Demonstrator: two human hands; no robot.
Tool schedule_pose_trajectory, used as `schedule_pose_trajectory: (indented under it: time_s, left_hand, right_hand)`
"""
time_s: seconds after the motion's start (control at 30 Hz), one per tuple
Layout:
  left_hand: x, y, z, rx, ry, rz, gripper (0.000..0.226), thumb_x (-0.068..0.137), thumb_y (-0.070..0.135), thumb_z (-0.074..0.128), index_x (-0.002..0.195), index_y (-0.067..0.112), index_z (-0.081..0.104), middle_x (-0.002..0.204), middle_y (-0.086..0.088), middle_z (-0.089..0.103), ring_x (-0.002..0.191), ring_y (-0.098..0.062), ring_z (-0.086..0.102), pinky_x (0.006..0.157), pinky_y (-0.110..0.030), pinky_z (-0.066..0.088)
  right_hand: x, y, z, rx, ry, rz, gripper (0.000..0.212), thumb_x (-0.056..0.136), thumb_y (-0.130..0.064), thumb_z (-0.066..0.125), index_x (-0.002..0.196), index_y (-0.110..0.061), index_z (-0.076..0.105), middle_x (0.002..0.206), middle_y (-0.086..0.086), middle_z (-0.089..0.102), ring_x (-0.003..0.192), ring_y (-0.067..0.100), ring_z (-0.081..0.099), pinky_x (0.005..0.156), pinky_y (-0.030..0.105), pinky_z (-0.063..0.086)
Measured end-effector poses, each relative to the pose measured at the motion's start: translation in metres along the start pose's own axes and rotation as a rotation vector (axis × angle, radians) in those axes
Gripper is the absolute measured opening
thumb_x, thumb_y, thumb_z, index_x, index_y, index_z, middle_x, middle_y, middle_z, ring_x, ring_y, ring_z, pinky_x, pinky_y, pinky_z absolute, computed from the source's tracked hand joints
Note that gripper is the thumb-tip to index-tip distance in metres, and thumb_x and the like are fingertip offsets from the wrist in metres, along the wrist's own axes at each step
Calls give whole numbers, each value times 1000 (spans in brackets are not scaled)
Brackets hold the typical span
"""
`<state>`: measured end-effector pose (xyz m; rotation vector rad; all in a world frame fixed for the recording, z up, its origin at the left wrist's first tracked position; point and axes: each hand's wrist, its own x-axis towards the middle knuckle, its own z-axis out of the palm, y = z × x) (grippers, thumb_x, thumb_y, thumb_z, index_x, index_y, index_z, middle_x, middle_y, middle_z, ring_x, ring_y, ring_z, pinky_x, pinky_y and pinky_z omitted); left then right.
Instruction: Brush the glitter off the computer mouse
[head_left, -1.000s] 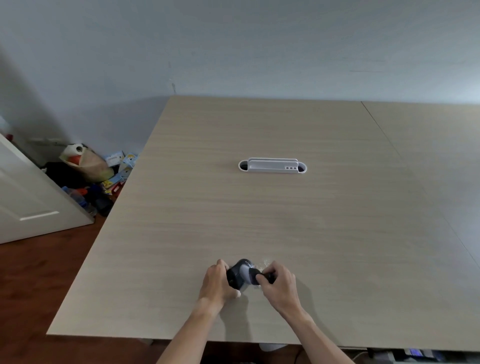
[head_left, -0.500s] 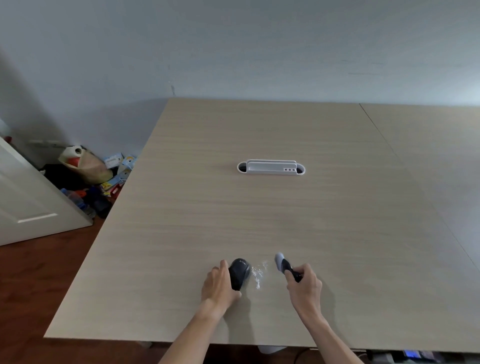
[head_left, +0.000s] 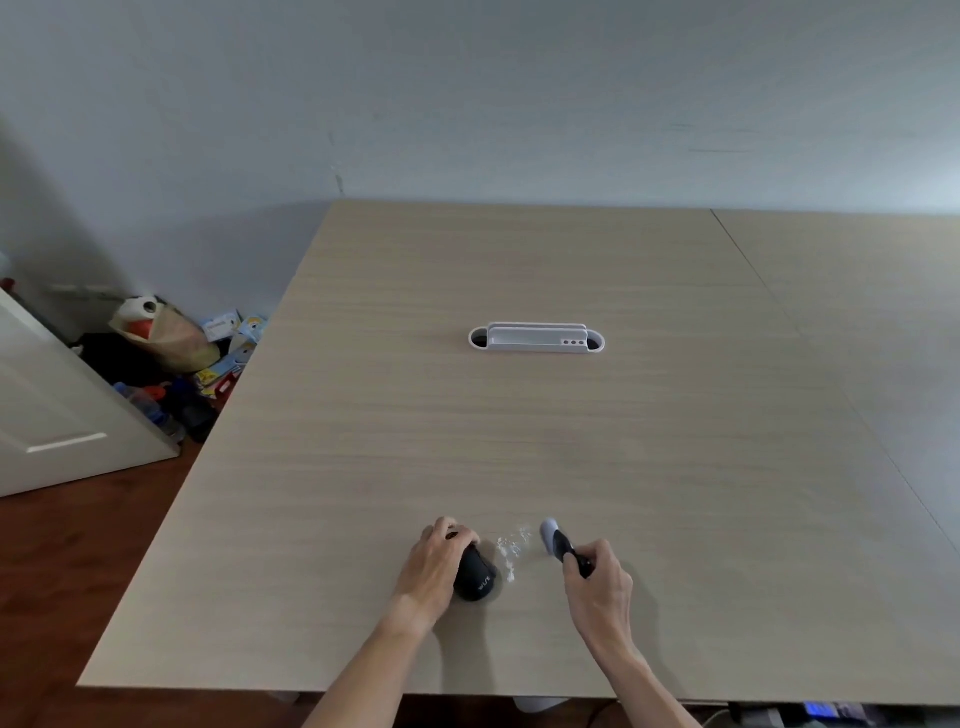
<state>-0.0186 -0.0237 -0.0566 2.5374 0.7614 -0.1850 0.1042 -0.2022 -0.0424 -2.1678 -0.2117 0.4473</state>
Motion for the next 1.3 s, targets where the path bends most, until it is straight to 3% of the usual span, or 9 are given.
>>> schedule_pose_trajectory:
  time_s: [0.13,0.23,0.3,0.33,0.47,0.67,1.03,1.17,1.3]
  left_hand:
    - [-7,-1,7,-130,-15,-33,91,60,-1,66,138,30,31,151,-4,27,140,-26,30,112,-35,36]
    - [-18,7,17,-179,-8,-161,114,56,43,73,147,21,9,152,-8,19,144,-28,16,117,-39,26]
    - [-21,12,25,-177,47,-213,131,49,77,67,148,16,6,145,-4,26,137,-26,25,113,-40,31]
    - [-21,12,27,-163,77,-220,130,50,82,63,147,16,8,142,-2,30,134,-25,29,110,-39,33]
    - [-16,10,27,-113,100,-192,108,63,64,66,146,20,12,146,1,32,136,-21,30,108,-37,34]
    - [-8,10,13,-81,-23,-113,105,64,38,75,147,26,12,150,6,29,139,-19,28,109,-41,30]
    - [-7,7,12,-67,-21,-66,107,59,33,74,146,27,12,151,7,29,139,-16,28,111,-40,29]
    - [-14,-1,19,-110,-4,-80,120,56,33,75,149,16,1,160,-4,10,146,-23,18,118,-33,23]
    - [-30,-13,29,-173,114,-98,100,64,23,58,149,8,8,159,-11,11,148,-23,10,121,-28,15]
  right_hand:
    - [3,9,-1,-46,34,-15,16,87,-5,61,75,-11,53,69,4,60,67,19,54,54,30,38]
    - [2,17,-2,-116,51,-34,21,86,-2,59,73,-13,48,71,3,55,69,18,51,57,32,36]
    - [1,23,-3,-171,43,-42,29,86,-1,59,71,-20,43,75,0,53,70,19,50,63,33,37]
    - [-1,27,-3,-206,36,-48,32,86,-1,59,71,-23,40,76,-2,52,69,19,49,65,34,38]
    - [-9,34,1,-288,-27,-69,35,82,-10,63,70,-25,34,72,-6,50,66,15,48,68,34,40]
    - [-19,34,13,-232,-61,-59,38,84,-18,67,69,-24,32,74,-2,49,67,9,47,60,29,39]
    - [-12,35,14,-275,-75,-71,41,75,-20,82,76,-19,41,80,-3,51,69,5,45,57,20,36]
    - [-12,34,12,-265,-71,-74,40,73,-28,84,80,-14,47,83,-3,50,70,5,47,57,18,37]
    - [-13,25,0,-206,-2,-56,37,75,-39,79,80,-15,51,85,-3,50,70,10,52,58,21,39]
